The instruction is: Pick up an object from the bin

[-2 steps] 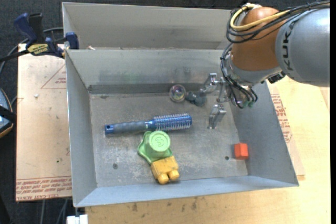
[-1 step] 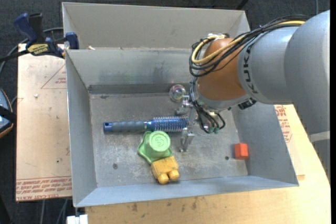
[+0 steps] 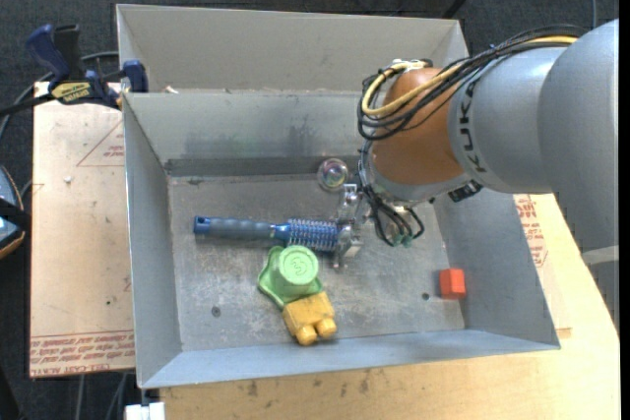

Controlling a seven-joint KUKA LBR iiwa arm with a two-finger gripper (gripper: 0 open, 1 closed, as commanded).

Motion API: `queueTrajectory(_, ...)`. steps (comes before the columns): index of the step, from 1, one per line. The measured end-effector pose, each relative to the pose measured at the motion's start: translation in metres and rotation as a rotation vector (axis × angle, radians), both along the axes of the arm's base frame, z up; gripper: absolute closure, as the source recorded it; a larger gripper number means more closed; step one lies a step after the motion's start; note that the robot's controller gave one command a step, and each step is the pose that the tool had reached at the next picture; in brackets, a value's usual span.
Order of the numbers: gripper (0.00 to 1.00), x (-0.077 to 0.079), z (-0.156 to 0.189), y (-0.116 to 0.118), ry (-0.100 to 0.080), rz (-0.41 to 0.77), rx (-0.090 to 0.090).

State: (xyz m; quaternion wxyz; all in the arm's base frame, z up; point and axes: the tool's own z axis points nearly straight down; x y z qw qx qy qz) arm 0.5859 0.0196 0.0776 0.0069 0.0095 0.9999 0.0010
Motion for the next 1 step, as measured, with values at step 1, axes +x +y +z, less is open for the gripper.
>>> queueTrajectory(1,1.0,-0.0091,0.1509,-0.0103,0.004,0.208,-0.004)
